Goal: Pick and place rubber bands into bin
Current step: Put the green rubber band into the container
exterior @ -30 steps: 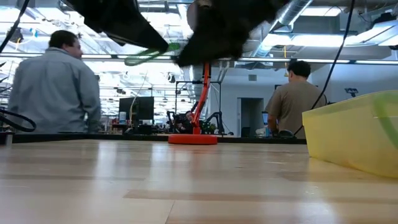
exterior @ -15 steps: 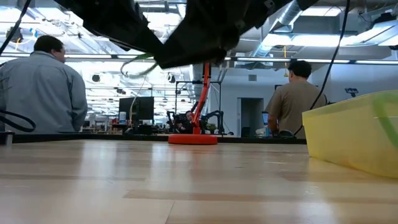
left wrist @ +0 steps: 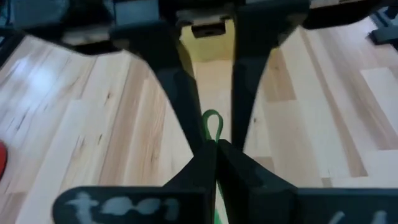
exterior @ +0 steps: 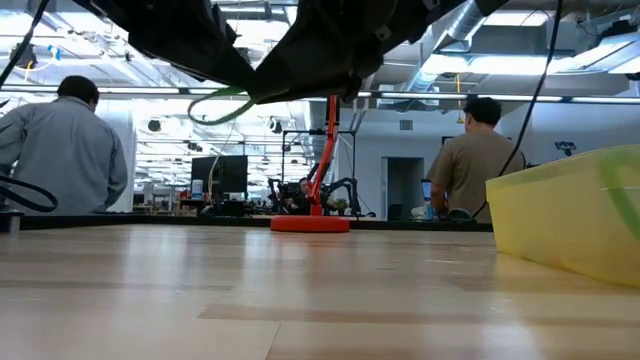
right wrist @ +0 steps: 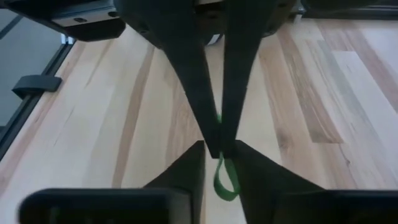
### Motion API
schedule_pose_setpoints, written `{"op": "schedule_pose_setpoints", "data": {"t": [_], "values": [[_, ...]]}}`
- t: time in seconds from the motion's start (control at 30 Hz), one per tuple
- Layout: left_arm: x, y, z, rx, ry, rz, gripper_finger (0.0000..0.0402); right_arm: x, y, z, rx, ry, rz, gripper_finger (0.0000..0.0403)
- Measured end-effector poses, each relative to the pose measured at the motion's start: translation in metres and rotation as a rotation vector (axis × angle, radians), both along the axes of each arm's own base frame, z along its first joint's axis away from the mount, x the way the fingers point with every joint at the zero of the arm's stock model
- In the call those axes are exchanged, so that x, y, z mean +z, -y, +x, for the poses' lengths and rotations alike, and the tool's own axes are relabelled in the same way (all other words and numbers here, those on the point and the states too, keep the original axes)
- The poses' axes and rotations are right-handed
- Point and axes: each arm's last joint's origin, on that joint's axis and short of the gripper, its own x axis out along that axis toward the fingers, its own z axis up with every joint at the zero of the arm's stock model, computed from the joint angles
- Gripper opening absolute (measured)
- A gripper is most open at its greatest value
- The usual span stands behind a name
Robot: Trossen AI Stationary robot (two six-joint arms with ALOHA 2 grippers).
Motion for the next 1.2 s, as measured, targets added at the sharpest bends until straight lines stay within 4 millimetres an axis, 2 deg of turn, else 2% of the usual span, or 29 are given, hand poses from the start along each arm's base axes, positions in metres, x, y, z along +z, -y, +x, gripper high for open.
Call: {"op": "schedule_pose_setpoints", "data": {"t": [0.2,0.4,0.53,0.9,1.07,1.2], "values": [[-0.002,-0.002,-0.002,0.054,-0.023,0.011,0.0,-0.001,0.005,0.001,-0.013,-0.005,-0.003,0.0013],[-0.002,-0.003,-0.003,0.075,-0.016,0.03,0.0,-0.002,0.009,0.001,-0.043,-0.027,0.018,0.0022],[-0.003,-0.004,-0.003,0.08,-0.018,0.034,0.0007,-0.003,0.012,0.002,-0.057,-0.038,0.033,0.0006],[-0.004,-0.006,-0.004,0.145,-0.016,0.011,0.0114,-0.004,0.014,0.001,-0.073,-0.059,0.043,0.0002],[-0.009,-0.009,-0.009,0.218,-0.056,-0.017,0.0136,-0.017,0.025,-0.009,-0.213,-0.22,0.037,0.0002],[-0.012,-0.01,-0.012,0.255,-0.088,-0.034,0.0139,-0.024,0.039,-0.029,-0.37,-0.435,0.02,0.0002]]}}
